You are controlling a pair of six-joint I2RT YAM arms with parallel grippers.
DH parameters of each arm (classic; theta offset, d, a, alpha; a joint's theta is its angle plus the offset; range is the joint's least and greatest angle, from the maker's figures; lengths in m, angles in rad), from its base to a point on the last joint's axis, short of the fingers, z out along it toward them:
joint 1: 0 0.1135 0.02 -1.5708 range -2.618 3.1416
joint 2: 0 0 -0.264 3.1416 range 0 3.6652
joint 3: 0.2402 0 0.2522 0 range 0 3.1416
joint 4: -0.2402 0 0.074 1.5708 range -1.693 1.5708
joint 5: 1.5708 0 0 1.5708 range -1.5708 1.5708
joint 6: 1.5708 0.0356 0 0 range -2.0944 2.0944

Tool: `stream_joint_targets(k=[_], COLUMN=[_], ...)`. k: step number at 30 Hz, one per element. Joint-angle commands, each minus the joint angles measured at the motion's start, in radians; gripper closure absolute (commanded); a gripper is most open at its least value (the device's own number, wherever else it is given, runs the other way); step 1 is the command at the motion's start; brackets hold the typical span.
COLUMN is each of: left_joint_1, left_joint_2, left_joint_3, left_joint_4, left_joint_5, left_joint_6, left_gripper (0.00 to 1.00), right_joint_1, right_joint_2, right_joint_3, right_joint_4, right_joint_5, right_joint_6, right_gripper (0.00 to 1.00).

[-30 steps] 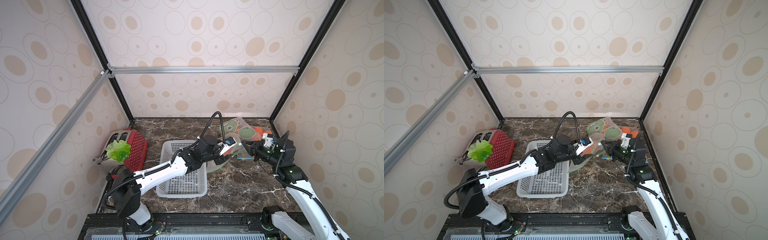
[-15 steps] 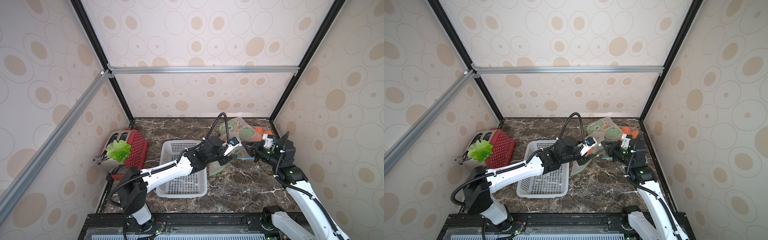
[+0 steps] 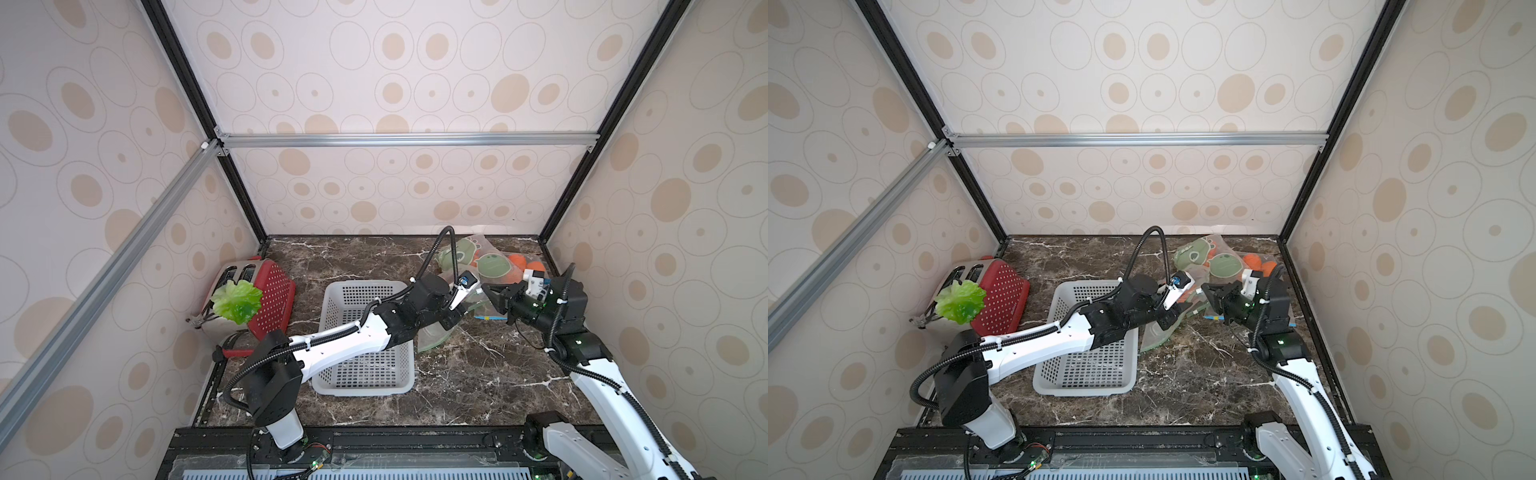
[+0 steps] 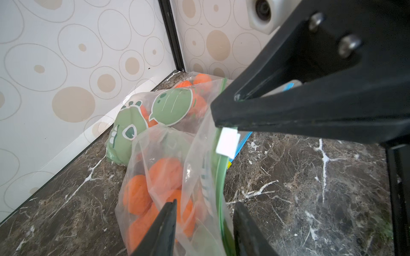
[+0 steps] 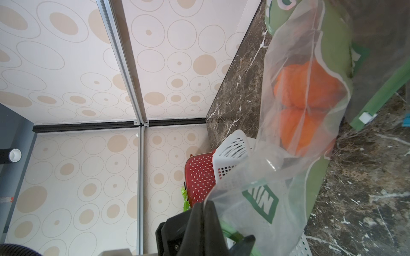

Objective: Open the zip-top bag and take out the orange
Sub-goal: Pick up the zipper food storage bag at the center of the board.

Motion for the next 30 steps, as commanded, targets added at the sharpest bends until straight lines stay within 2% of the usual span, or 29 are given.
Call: stream_joint_targets(k=[1, 7, 10, 15, 17, 19, 24, 30], left_joint_1=[-0.008, -0.008, -0.009, -0.009, -0.008, -0.008, -0.008, 0.005], left_joint_2=[0.008, -0.006, -0.028, -0.079, -0.102, -0.124, -0.163, -0.172], left_joint_3=[0.055, 0.049, 0.053, 0.041, 0.038, 0.040, 0.057, 0.099], left_joint_4=[0.017, 0.010, -0.027, -0.094, -0.141, -0.191, -0.335, -0.500], left_joint_5=[-0.012, -0.020, -0.016, 0.007, 0.036, 0.080, 0.180, 0.295], left_joint_6=[-0.007, -0.003, 0.031, 0.128, 0.165, 0.194, 0.269, 0.360], left_gripper=[0.62, 0.79, 1.00, 1.00, 1.00, 1.00, 1.00, 1.00], right_joint_1=[-0.003, -0.005, -0.005, -0.006, -0.006, -0.005, 0.028, 0.125], right_joint_2=[-0.004, -0.012, -0.017, -0.050, -0.073, -0.102, -0.207, -0.362], right_joint_3=[-0.006, -0.005, 0.001, 0.024, 0.060, 0.102, 0.201, 0.261], right_joint_4=[0.045, 0.037, 0.011, -0.048, -0.128, -0.217, -0.469, -0.728], right_joint_5=[-0.024, -0.029, -0.030, -0.034, -0.033, -0.020, 0.052, 0.065], right_joint_6=[0.031, 0.025, 0.007, -0.090, -0.182, -0.306, -0.690, -1.126], right_gripper=[1.00, 1.00, 0.98, 0.56, 0.45, 0.41, 0.41, 0.46])
